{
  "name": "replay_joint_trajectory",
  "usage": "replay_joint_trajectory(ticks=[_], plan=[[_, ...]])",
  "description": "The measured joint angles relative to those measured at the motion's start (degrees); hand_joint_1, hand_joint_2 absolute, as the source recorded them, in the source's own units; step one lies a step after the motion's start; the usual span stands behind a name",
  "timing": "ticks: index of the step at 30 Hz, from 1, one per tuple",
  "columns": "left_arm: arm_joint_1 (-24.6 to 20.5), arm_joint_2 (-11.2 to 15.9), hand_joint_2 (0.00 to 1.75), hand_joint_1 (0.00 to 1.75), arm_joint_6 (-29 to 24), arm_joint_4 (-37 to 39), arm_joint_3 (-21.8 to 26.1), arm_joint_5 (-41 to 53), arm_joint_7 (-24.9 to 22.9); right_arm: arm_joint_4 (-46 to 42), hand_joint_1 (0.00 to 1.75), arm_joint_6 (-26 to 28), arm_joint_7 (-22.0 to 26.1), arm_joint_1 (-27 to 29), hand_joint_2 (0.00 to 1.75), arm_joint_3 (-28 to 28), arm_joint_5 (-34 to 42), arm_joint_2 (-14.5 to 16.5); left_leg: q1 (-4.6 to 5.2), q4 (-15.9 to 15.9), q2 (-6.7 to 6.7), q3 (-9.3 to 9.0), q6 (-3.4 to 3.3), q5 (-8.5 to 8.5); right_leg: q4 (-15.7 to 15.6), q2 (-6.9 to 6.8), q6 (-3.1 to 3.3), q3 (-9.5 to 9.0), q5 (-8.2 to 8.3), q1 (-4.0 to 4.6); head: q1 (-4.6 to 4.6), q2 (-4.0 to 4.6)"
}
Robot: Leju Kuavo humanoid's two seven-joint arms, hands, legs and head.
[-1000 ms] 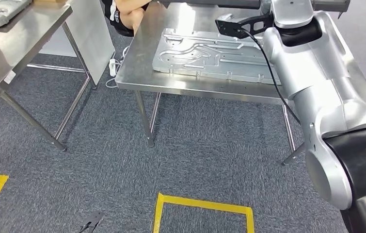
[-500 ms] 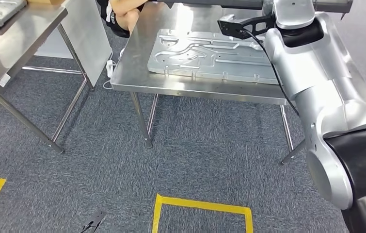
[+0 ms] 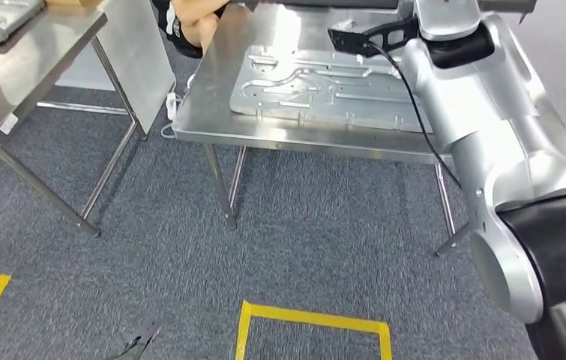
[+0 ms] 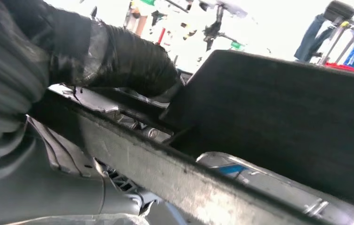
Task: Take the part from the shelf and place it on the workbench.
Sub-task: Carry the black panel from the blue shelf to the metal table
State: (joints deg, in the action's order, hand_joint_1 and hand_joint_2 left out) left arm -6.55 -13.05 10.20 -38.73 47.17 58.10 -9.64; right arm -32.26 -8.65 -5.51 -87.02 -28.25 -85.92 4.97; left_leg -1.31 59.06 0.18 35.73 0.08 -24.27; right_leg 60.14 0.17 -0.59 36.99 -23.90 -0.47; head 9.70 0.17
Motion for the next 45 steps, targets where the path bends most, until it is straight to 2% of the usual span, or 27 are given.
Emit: replay_joint_trajectory(ticks=[2,4,7,8,9,10,12,14,17,19,22,23,24,25,27,29,31,32,34,35,37,38,39,40,41,43,45], plan=[[-0.2,0.0,1.75,0.0,0.0,0.0,0.0,0.0,0.0,0.0,1.75,0.0,0.0,0.0,1.75,0.0,0.0,0.1,-0.08,-0.1,-0.03,0.04,0.61,-0.02,-0.5,0.04,0.68,-0.07,0.24,-0.06,0.0,0.0],[-0.3,-0.1,1.75,0.0,-0.1,0.1,0.0,0.0,0.0,0.0,1.75,0.0,0.0,-0.1,1.75,0.0,0.0,0.2,-0.16,2.3,-0.08,1.05,0.98,-1.71,-1.1,-0.02,1.52,-0.37,0.53,-0.27,0.0,0.0],[-0.5,-0.1,1.75,0.0,-0.3,0.1,0.0,-0.1,0.0,0.1,1.75,0.1,-0.1,-0.1,1.75,-0.1,0.0,0.4,-0.18,13.0,-0.08,5.91,1.21,-6.59,-1.2,0.05,2.18,-0.49,0.52,-0.06,0.0,0.0],[-0.5,-0.1,1.75,0.0,-0.3,0.1,0.0,-0.2,-0.1,0.3,1.75,0.1,-0.1,0.0,1.75,-0.2,0.0,0.4,-0.17,15.6,-0.08,7.18,1.26,-7.12,-1.1,0.13,2.26,-0.51,0.47,0.06,0.0,0.0],[-0.5,-0.1,1.75,0.0,-0.4,0.2,0.0,-0.3,-0.1,0.4,1.75,0.1,-0.1,0.1,1.75,-0.2,0.0,0.5,-0.17,16.0,-0.08,7.5,1.24,-6.56,-1.0,0.21,2.3,-0.52,0.42,0.17,0.0,0.0],[-0.5,-0.2,1.75,0.0,-0.6,0.2,0.0,-0.4,-0.2,0.4,1.75,0.1,-0.1,0.1,1.75,-0.2,0.0,0.6,-0.16,14.0,-0.08,6.64,1.13,-4.96,-0.9,0.3,2.3,-0.54,0.36,0.24,0.0,0.0],[-0.7,-0.2,1.75,0.0,-0.8,0.2,0.0,-0.5,-0.3,0.5,1.75,0.1,-0.1,0.0,1.75,-0.3,0.0,0.6,-0.04,6.5,-0.06,3.03,0.73,-1.31,-0.5,0.4,2.14,-0.5,0.1,0.38,0.0,0.0],[-0.9,-0.2,1.75,0.0,-1.0,0.2,-0.1,-0.7,-0.4,0.5,1.75,0.2,-0.1,-0.2,1.75,-0.3,0.0,0.7,0.23,1.5,0.0,0.64,0.36,-0.08,-0.1,0.45,1.76,-0.22,-0.08,0.53,0.01,0.0],[-1.0,-0.3,1.75,0.0,-1.1,0.3,-0.4,-0.9,-0.6,0.7,1.75,0.2,-0.2,-0.2,1.75,-0.3,0.0,0.7,0.25,0.4,-0.03,0.28,-0.22,-0.09,-0.1,0.49,1.04,0.05,-0.05,0.56,0.01,0.0],[-1.1,-0.3,1.75,0.0,-1.1,0.3,-0.7,-0.9,-0.7,0.8,1.75,0.2,-0.2,-0.4,1.75,-0.3,0.0,0.6,-0.03,-0.2,-0.15,0.01,-0.83,0.22,1.9,0.41,0.52,0.96,-1.51,0.46,0.0,0.0],[-1.3,-0.4,1.75,0.0,-1.2,0.4,-1.2,-0.9,-0.7,1.0,1.75,0.3,-0.2,-0.5,1.75,-0.3,0.0,0.6,-0.1,-0.4,-0.25,-0.15,-1.25,0.29,11.9,0.26,-0.22,5.68,-6.13,0.06,0.01,0.0],[-1.3,-0.4,1.75,0.0,-1.1,0.4,-1.3,-0.9,-0.7,1.1,1.75,0.3,-0.2,-0.5,1.75,-0.3,0.0,0.6,-0.12,-0.3,-0.26,-0.18,-1.27,0.26,14.7,0.23,-0.38,7.11,-6.81,-0.09,0.01,0.0],[-1.3,-0.4,1.75,0.0,-1.1,0.4,-1.3,-1.0,-0.7,1.2,1.75,0.3,-0.2,-0.4,1.75,-0.3,0.0,0.6,-0.14,-0.3,-0.24,-0.22,-1.24,0.2,15.5,0.19,-0.48,7.63,-6.43,-0.23,0.0,0.0],[-1.3,-0.4,1.75,0.0,-1.1,0.4,-1.4,-1.0,-0.7,1.3,1.75,0.3,-0.2,-0.4,1.75,-0.3,0.0,0.6,-0.19,-0.3,-0.21,-0.29,-1.17,0.12,14.0,0.15,-0.5,7.04,-5.01,-0.37,0.0,0.0],[-1.3,-0.4,1.75,0.0,-1.2,0.4,-1.4,-1.0,-0.7,1.4,1.75,0.3,-0.2,-0.5,1.75,-0.3,0.0,0.6,-0.25,-0.1,-0.13,-0.46,-0.88,-0.17,6.3,0.0,-0.4,3.44,-1.19,-0.5,0.0,0.0],[-1.4,-0.4,1.75,0.0,-1.2,0.4,-1.4,-1.0,-0.7,1.4,1.75,0.4,-0.2,-0.7,1.75,-0.3,0.0,0.6,-0.09,0.0,-0.09,-0.39,-0.44,-0.33,0.7,-0.09,-0.13,0.66,0.4,-0.2,0.0,0.0],[-1.5,-0.5,1.75,0.0,-1.2,0.4,-1.4,-1.0,-0.7,1.4,1.75,0.5,-0.2,-0.6,1.75,-0.3,0.0,0.6,0.05,-0.1,-0.07,-0.32,0.09,-0.27,-0.2,-0.01,0.29,0.25,0.21,0.2,0.01,0.0],[-1.5,-0.5,1.75,0.0,-1.2,0.4,-1.4,-1.0,-0.7,1.4,1.75,0.5,-0.2,-0.6,1.75,-0.3,0.0,0.6,0.02,-0.2,-0.07,-0.32,0.37,-0.32,-0.3,0.04,0.62,0.19,0.27,0.11,0.01,0.0],[-1.5,-0.5,1.75,0.0,-1.2,0.4,-1.4,-1.0,-0.7,1.4,1.75,0.5,-0.2,-0.7,1.75,-0.3,0.0,0.6,-0.05,1.3,-0.1,0.3,0.81,-1.55,-0.8,0.0,1.46,-0.07,0.46,-0.14,0.01,0.0],[-1.5,-0.5,1.75,0.0,-1.2,0.4,-1.4,-1.0,-0.7,1.4,1.75,0.5,-0.3,-0.7,1.75,-0.3,0.0,0.6,-0.07,3.6,-0.1,1.33,0.94,-2.93,-1.0,-0.01,1.83,-0.23,0.52,-0.26,0.01,0.0],[-1.5,-0.5,1.75,0.0,-1.2,0.4,-1.4,-1.0,-0.7,1.4,1.75,0.5,-0.2,-0.7,1.75,-0.3,0.0,0.7,-0.08,11.1,-0.11,4.78,1.09,-6.27,-1.1,0.03,2.28,-0.37,0.43,-0.09,0.01,0.0],[-1.5,-0.5,1.75,0.0,-1.2,0.4,-1.4,-1.0,-0.8,1.4,1.75,0.5,-0.2,-0.6,1.75,-0.3,0.0,0.7,-0.08,14.4,-0.11,6.48,1.14,-7.21,-1.0,0.09,2.38,-0.43,0.36,0.03,0.0,0.0],[-1.5,-0.5,1.75,0.0,-1.2,0.4,-1.4,-1.0,-0.8,1.4,1.75,0.5,-0.1,-0.5,1.75,-0.3,0.0,0.7,-0.08,16.1,-0.11,7.48,1.15,-7.15,-1.0,0.15,2.45,-0.51,0.28,0.14,0.0,0.0],[-1.5,-0.5,1.75,0.0,-1.2,0.4,-1.4,-1.0,-0.8,1.4,1.75,0.5,-0.1,-0.4,1.75,-0.3,0.0,0.7,-0.07,15.5,-0.11,7.42,1.08,-5.97,-0.9,0.22,2.48,-0.59,0.17,0.22,0.0,0.0],[-1.5,-0.5,1.75,0.0,-1.2,0.4,-1.4,-1.0,-0.9,1.4,1.75,0.5,-0.1,-0.4,1.75,-0.3,0.0,0.7,-0.06,12.7,-0.11,6.3,0.92,-3.95,-0.8,0.27,2.45,-0.71,0.01,0.27,0.01,0.0],[-1.5,-0.5,1.75,0.0,-1.2,0.4,-1.5,-1.0,-0.9,1.4,1.75,0.5,-0.1,-0.5,1.75,-0.3,0.0,0.7,0.09,4.9,-0.12,2.82,0.45,-0.43,-0.4,0.33,2.21,-0.83,-0.42,0.42,0.01,0.0],[-1.6,-0.5,1.75,0.0,-1.3,0.4,-1.5,-0.9,-0.9,1.4,1.75,0.5,-0.1,-0.6,1.75,-0.3,0.0,0.7,0.4,0.8,-0.12,0.85,0.07,0.33,-0.2,0.39,1.78,-0.69,-0.63,0.54,0.01,0.0]])
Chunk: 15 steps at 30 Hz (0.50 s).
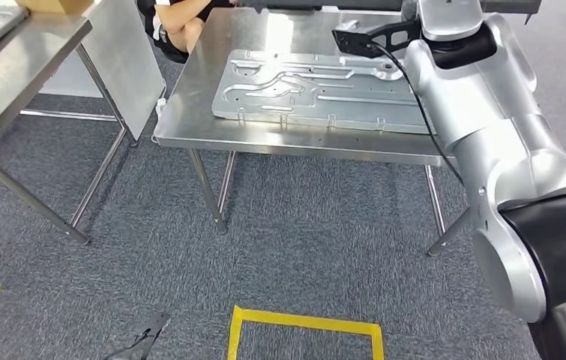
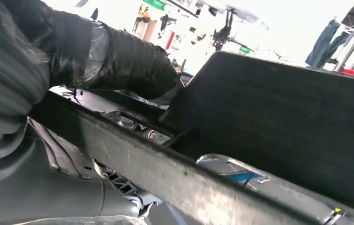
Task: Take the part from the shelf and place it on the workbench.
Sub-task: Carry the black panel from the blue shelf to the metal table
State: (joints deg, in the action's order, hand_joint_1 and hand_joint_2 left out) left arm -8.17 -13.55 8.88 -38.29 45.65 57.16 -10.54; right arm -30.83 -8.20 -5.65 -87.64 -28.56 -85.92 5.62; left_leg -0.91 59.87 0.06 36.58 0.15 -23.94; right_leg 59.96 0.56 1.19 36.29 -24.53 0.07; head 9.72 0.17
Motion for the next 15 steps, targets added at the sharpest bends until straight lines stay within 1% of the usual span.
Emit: replay_joint_trajectory(ticks=[1,2,3,4,5,6,7,8,9,10,11,12,13,14,15], plan=[[0.0,0.0,1.75,0.0,0.0,0.0,0.0,0.0,0.0,0.0,1.75,0.0,0.0,0.0,1.75,0.0,0.0,0.0,0.15,-0.3,0.01,-0.25,-0.09,-0.23,0.0,0.02,-0.26,0.06,0.02,0.03,0.01,0.0],[-0.1,0.0,1.75,0.0,-0.1,0.0,-0.1,0.0,-0.1,0.0,1.75,0.0,0.0,0.0,1.75,0.0,0.0,0.0,0.09,-0.6,0.02,-0.33,-0.29,-0.2,-0.1,0.02,-0.53,0.03,0.03,0.03,0.01,0.0],[-0.1,0.0,1.75,0.0,-0.1,0.0,-0.2,0.0,-0.1,0.0,1.75,0.0,0.1,0.0,1.75,0.0,0.0,0.0,-0.03,-0.9,0.02,-0.5,-0.5,-0.08,0.0,0.0,-0.81,0.09,-0.16,-0.02,0.0,0.0],[-0.1,0.0,1.75,0.0,-0.2,0.0,-0.3,0.0,-0.1,0.0,1.75,0.0,0.1,-0.1,1.75,0.0,0.0,0.0,-0.18,-1.2,-0.02,-0.73,-0.77,0.01,0.8,-0.05,-1.12,0.45,-0.72,-0.07,0.0,0.0],[-0.2,0.0,1.75,0.0,-0.2,0.0,-0.4,0.0,-0.1,0.1,1.75,0.0,0.1,-0.2,1.75,0.0,0.0,-0.1,-0.32,-1.5,-0.06,-0.96,-1.06,0.09,2.8,-0.09,-1.42,1.39,-1.81,-0.14,-0.01,0.0],[-0.2,0.0,1.75,0.0,-0.3,0.0,-0.6,0.0,-0.1,0.1,1.75,0.0,0.1,-0.3,1.75,0.0,0.0,-0.1,-0.36,-1.6,-0.11,-1.12,-1.28,0.07,5.9,-0.14,-1.7,2.95,-3.3,-0.31,-0.01,0.0],[-0.2,0.0,1.75,0.0,-0.3,0.0,-0.8,0.0,-0.1,0.2,1.75,0.0,0.1,-0.3,1.75,0.0,0.0,-0.2,-0.36,-1.6,-0.13,-1.2,-1.47,-0.01,9.6,-0.18,-1.96,4.92,-4.85,-0.44,-0.01,0.0],[-0.2,0.0,1.75,0.0,-0.3,0.1,-0.9,-0.1,-0.2,0.4,1.75,0.0,0.2,-0.3,1.75,0.0,0.0,-0.2,-0.36,-1.6,-0.14,-1.26,-1.57,-0.11,13.1,-0.2,-2.16,6.87,-5.96,-0.6,-0.01,0.0],[-0.2,0.0,1.75,0.0,-0.4,0.1,-1.1,-0.1,-0.2,0.6,1.75,0.0,0.2,-0.1,1.75,0.0,0.0,-0.2,-0.39,-1.5,-0.13,-1.36,-1.59,-0.23,15.2,-0.22,-2.31,8.19,-6.14,-0.76,-0.01,0.0],[-0.2,-0.1,1.75,0.0,-0.4,0.1,-1.2,-0.1,-0.2,0.7,1.75,0.0,0.2,0.0,1.75,0.0,0.0,-0.2,-0.43,-1.5,-0.08,-1.48,-1.55,-0.38,15.2,-0.24,-2.4,8.51,-5.26,-0.92,-0.01,0.0],[-0.2,-0.1,1.75,0.0,-0.4,0.1,-1.2,-0.1,-0.3,0.8,1.75,0.0,0.2,0.0,1.75,0.0,0.0,-0.2,-0.48,-1.4,-0.03,-1.66,-1.43,-0.59,13.1,-0.26,-2.42,7.74,-3.45,-1.05,-0.01,0.0],[-0.2,-0.1,1.75,0.0,-0.4,0.1,-1.3,-0.2,-0.3,0.9,1.75,0.1,0.2,0.0,1.75,0.0,0.0,-0.2,-0.52,-1.3,0.02,-1.86,-1.26,-0.86,9.2,-0.33,-2.38,6.08,-1.12,-1.15,-0.01,0.0],[-0.2,-0.1,1.75,0.0,-0.4,0.1,-1.3,-0.2,-0.3,0.9,1.75,0.1,0.2,-0.1,1.75,0.0,0.0,-0.2,-0.45,-1.2,0.05,-1.97,-1.03,-1.13,5.4,-0.39,-2.32,4.2,0.47,-1.07,-0.01,0.0],[-0.2,-0.1,1.75,0.0,-0.4,0.2,-1.4,-0.3,-0.3,0.9,1.75,0.1,0.2,-0.2,1.75,0.0,0.0,-0.2,-0.38,-1.0,0.08,-2.01,-0.78,-1.34,2.4,-0.4,-2.18,2.72,1.41,-0.97,0.01,0.0],[-0.3,-0.1,1.75,0.0,-0.4,0.2,-1.4,-0.5,-0.3,0.9,1.75,0.2,0.2,-0.3,1.75,0.0,0.0,-0.2,-0.28,-1.0,0.1,-2.02,-0.52,-1.47,0.6,-0.39,-2.03,1.83,1.66,-0.82,0.01,0.0]])
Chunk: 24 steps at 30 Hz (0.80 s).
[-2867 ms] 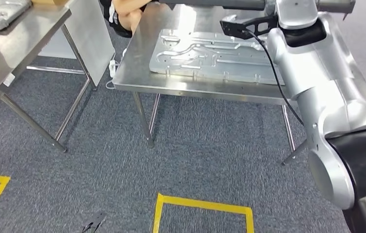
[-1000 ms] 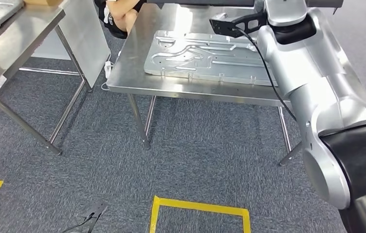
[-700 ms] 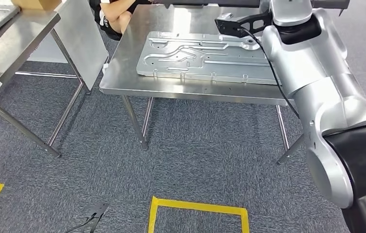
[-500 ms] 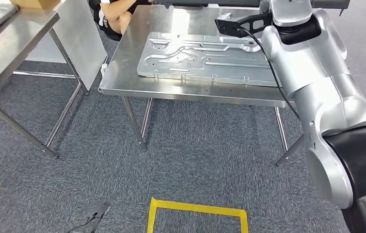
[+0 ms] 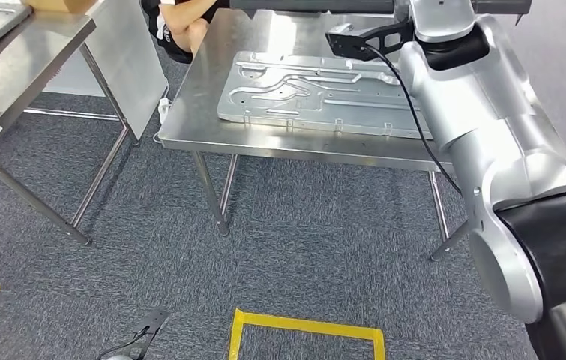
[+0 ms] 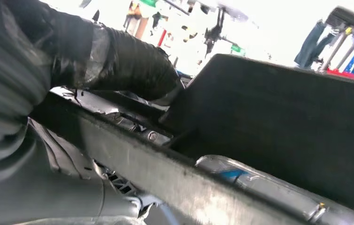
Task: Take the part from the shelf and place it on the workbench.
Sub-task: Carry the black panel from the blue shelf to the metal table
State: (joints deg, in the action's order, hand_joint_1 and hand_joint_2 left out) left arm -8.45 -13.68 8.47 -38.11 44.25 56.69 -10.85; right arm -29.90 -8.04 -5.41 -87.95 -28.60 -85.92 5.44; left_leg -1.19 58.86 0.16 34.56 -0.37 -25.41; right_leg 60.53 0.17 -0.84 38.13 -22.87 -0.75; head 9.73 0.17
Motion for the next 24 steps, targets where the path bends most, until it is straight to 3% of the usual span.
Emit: replay_joint_trajectory(ticks=[3,5,8,9,10,11,13,15,17,20,22,24], plan=[[0.0,0.0,1.75,0.0,0.0,0.1,-0.1,-0.3,0.0,0.0,1.75,0.0,0.2,0.0,1.75,0.0,0.0,0.0,-0.01,-0.4,0.01,-0.12,0.74,-0.29,-0.9,0.11,0.79,-0.46,-0.44,0.21,0.01,0.0],[0.0,0.0,1.75,0.0,-0.1,0.2,-0.2,-0.4,0.0,0.0,1.75,0.0,0.3,-0.1,1.75,0.0,0.0,0.0,-0.13,1.0,-0.03,0.25,1.15,-1.45,-1.4,0.13,1.54,-0.97,-0.47,0.01,0.02,0.0],[-0.1,0.0,1.75,0.0,-0.2,0.3,-0.4,-0.5,0.0,0.1,1.75,0.1,0.4,-0.4,1.75,-0.2,0.0,0.0,-0.14,11.4,-0.04,5.18,1.27,-5.46,-1.7,0.2,2.51,-1.77,-0.94,0.14,0.03,0.0],[-0.1,0.0,1.75,0.0,-0.2,0.3,-0.4,-0.5,0.0,0.2,1.75,0.1,0.5,-0.3,1.75,-0.3,0.0,0.0,-0.13,14.9,-0.03,7.2,1.28,-6.25,-1.7,0.23,2.69,-2.1,-1.2,0.3,0.02,0.0],[0.0,0.0,1.75,0.0,-0.2,0.3,-0.4,-0.6,0.0,0.3,1.75,0.1,0.5,-0.1,1.75,-0.4,0.0,0.0,-0.11,16.2,-0.03,8.31,1.25,-5.83,-1.6,0.28,2.77,-2.47,-1.49,0.46,0.02,0.0],[0.0,0.0,1.75,0.0,-0.2,0.3,-0.5,-0.6,0.0,0.4,1.75,0.1,0.5,0.1,1.75,-0.4,0.0,0.0,-0.09,15.3,-0.04,8.43,1.15,-4.29,-1.5,0.33,2.78,-2.86,-1.81,0.58,0.02,0.0],[0.1,0.0,1.75,0.0,-0.2,0.3,-0.5,-0.7,-0.1,0.4,1.75,0.1,0.5,0.2,1.75,-0.5,0.0,0.1,-0.02,8.2,-0.02,6.06,0.73,0.43,-1.1,0.42,2.62,-3.48,-2.55,0.67,0.02,0.0],[0.0,0.0,1.75,0.0,-0.4,0.4,-0.5,-0.8,-0.2,0.4,1.75,0.1,0.5,0.0,1.75,-0.5,0.0,0.1,0.28,2.3,-0.02,3.59,0.32,2.66,-0.7,0.52,2.25,-3.51,-3.07,0.82,0.03,0.0],[0.0,-0.1,1.75,0.0,-0.6,0.4,-0.6,-1.0,-0.5,0.5,1.75,0.0,0.5,-0.1,1.75,-0.5,0.0,0.1,0.58,0.8,0.02,2.9,0.11,2.25,-0.6,0.59,1.8,-3.24,-3.19,0.9,0.03,0.0],[0.0,-0.3,1.75,0.0,-0.9,0.3,-0.9,-1.4,-0.7,0.4,1.75,-0.1,0.4,-0.1,1.75,-0.6,0.0,0.1,0.15,0.0,-0.02,2.43,-0.42,2.19,0.5,0.49,1.01,-2.63,-4.22,0.84,0.03,0.0],[-0.1,-0.3,1.75,0.0,-1.0,0.2,-1.1,-1.5,-0.7,0.4,1.75,-0.1,0.4,-0.3,1.75,-0.6,0.0,0.1,-0.02,-0.3,-0.05,2.04,-0.85,2.11,6.0,0.35,0.51,0.08,-6.84,0.59,0.02,0.0],[-0.1,-0.4,1.75,0.0,-1.0,0.2,-1.3,-1.5,-0.8,0.5,1.75,-0.1,0.5,-0.2,1.75,-0.6,0.0,0.0,-0.03,-0.3,-0.05,1.77,-1.14,1.85,13.2,0.26,0.14,4.04,-9.18,0.3,0.02,0.0]])
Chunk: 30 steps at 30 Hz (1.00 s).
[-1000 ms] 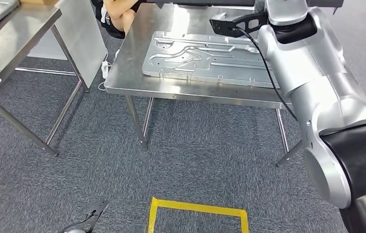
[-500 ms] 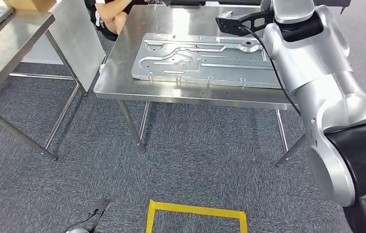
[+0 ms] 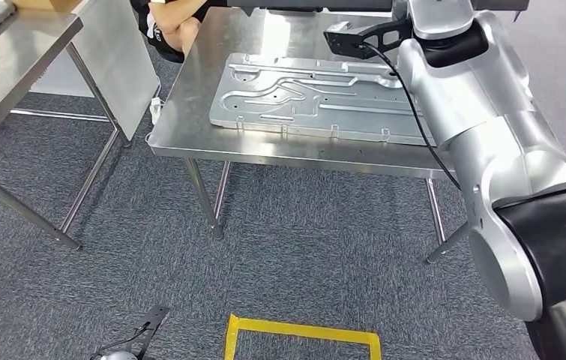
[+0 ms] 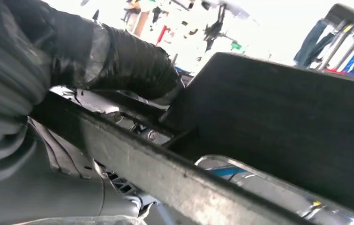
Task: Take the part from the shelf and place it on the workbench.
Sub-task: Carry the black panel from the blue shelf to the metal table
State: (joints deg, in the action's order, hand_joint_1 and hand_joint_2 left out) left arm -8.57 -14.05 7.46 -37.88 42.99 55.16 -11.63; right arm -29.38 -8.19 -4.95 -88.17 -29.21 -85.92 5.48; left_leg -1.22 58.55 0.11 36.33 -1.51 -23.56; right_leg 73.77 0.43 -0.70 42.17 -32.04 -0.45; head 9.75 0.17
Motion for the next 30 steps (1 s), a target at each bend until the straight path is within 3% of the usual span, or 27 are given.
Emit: replay_joint_trajectory(ticks=[1,2,4,6,8,11,13,15,16,17,18,20,22,25,27,30], plan=[[0.0,-0.1,1.75,0.0,0.0,0.0,-0.1,0.0,0.0,0.1,1.75,0.0,0.0,0.1,1.75,0.0,0.0,0.0,-0.01,0.0,0.03,-0.18,-0.03,-0.15,1.8,-0.04,-0.12,1.25,0.09,-0.16,0.0,0.0],[0.1,-0.1,1.75,0.0,0.0,0.0,-0.1,0.0,-0.1,0.2,1.75,0.0,0.0,0.2,1.75,0.0,0.0,0.0,-0.03,0.1,0.09,-0.38,-0.01,-0.32,1.4,-0.08,-0.17,1.46,1.28,-0.3,0.0,0.0],[0.1,-0.3,1.75,0.0,0.1,0.0,-0.3,0.0,-0.1,0.3,1.75,-0.1,0.0,0.1,1.75,0.0,0.0,-0.1,-0.07,0.2,0.22,-0.86,0.29,-0.79,-5.4,-0.23,-0.1,-1.06,5.81,-0.51,0.0,0.0],[0.0,-0.3,1.75,0.0,0.0,0.0,-0.5,-0.1,-0.1,0.3,1.75,0.0,0.0,-0.2,1.75,-0.1,0.0,0.0,0.12,0.5,0.3,-0.98,0.75,-1.17,-11.9,-0.33,0.09,-4.07,8.34,-0.32,0.01,0.0],[0.0,-0.3,1.75,0.0,0.0,0.0,-0.6,-0.1,-0.1,0.4,1.75,0.0,0.0,-0.2,1.75,-0.1,0.0,0.0,0.29,0.5,0.31,-0.89,1.23,-1.23,-13.5,-0.22,0.34,-4.92,8.1,0.03,0.01,0.0],[0.0,-0.4,1.75,0.0,0.0,0.0,-0.7,-0.2,-0.1,0.4,1.75,0.0,0.0,-0.2,1.75,-0.2,0.0,-0.1,0.14,1.2,0.26,-0.57,1.95,-2.02,-14.0,-0.1,1.17,-5.09,8.17,-0.14,0.0,0.0],[0.0,-0.3,1.75,0.0,-0.1,0.0,-0.7,-0.2,-0.1,0.4,1.75,0.0,0.0,-0.2,1.75,-0.2,0.0,-0.1,0.07,6.0,0.21,1.53,2.25,-4.8,-14.4,-0.09,1.72,-5.28,8.31,-0.29,0.01,0.0],[-0.1,-0.3,1.75,0.0,-0.1,0.0,-0.8,-0.2,-0.1,0.4,1.75,0.0,0.0,-0.2,1.75,-0.2,0.0,-0.1,0.08,13.7,0.2,5.14,2.38,-7.86,-14.3,-0.02,2.01,-5.34,8.21,-0.1,0.01,0.0],[0.0,-0.3,1.75,0.0,-0.1,0.0,-0.8,-0.3,-0.1,0.5,1.75,0.0,0.0,-0.1,1.75,-0.3,0.0,-0.1,0.09,16.2,0.2,6.47,2.38,-8.29,-14.2,0.02,2.12,-5.39,8.12,0.03,0.0,0.0],[0.0,-0.3,1.75,0.0,-0.1,0.0,-0.8,-0.4,-0.1,0.5,1.75,-0.1,0.0,-0.1,1.75,-0.3,0.0,-0.1,0.1,16.5,0.2,6.85,2.29,-7.61,-14.1,0.05,2.21,-5.45,8.02,0.14,0.0,0.0],[0.0,-0.3,1.75,0.0,-0.1,0.0,-0.9,-0.5,-0.1,0.5,1.75,0.0,0.0,-0.1,1.75,-0.3,0.0,-0.1,0.11,14.4,0.2,6.07,2.11,-5.89,-14.0,0.08,2.25,-5.57,7.89,0.24,0.0,0.0],[0.0,-0.3,1.75,0.0,-0.1,0.0,-1.1,-0.7,-0.1,0.5,1.75,0.0,0.0,-0.2,1.75,-0.3,0.0,-0.1,0.28,6.9,0.22,2.61,1.55,-1.99,-13.8,0.1,2.18,-5.81,7.57,0.41,0.0,0.0],[-0.1,-0.3,1.75,0.0,-0.1,0.0,-1.3,-0.9,-0.1,0.6,1.75,0.0,0.0,-0.4,1.75,-0.3,0.0,-0.1,0.6,1.8,0.25,0.28,1.14,-0.65,-13.7,0.13,1.86,-5.74,7.47,0.54,0.0,0.0],[-0.2,-0.2,1.75,0.0,0.0,0.1,-1.4,-1.1,-0.1,0.6,1.75,0.0,0.0,-0.3,1.75,-0.3,0.0,-0.1,0.64,0.6,0.2,-0.14,0.72,-0.64,-13.8,0.13,1.05,-5.55,7.57,0.48,0.01,0.0],[-0.2,-0.2,1.75,0.0,0.0,0.1,-1.5,-1.2,-0.1,0.6,1.75,0.0,0.0,-0.4,1.75,-0.3,0.0,-0.2,0.34,0.0,0.08,-0.49,0.19,-0.31,-11.9,0.05,0.5,-4.69,6.16,0.43,0.0,0.0],[-0.3,-0.2,1.75,0.0,0.0,0.1,-1.5,-1.2,-0.1,0.8,1.75,0.0,0.1,-0.3,1.75,-0.3,0.0,-0.3,0.26,-0.2,0.0,-0.64,-0.14,-0.22,-1.9,-0.06,-0.19,0.04,1.41,0.12,0.0,0.0]])
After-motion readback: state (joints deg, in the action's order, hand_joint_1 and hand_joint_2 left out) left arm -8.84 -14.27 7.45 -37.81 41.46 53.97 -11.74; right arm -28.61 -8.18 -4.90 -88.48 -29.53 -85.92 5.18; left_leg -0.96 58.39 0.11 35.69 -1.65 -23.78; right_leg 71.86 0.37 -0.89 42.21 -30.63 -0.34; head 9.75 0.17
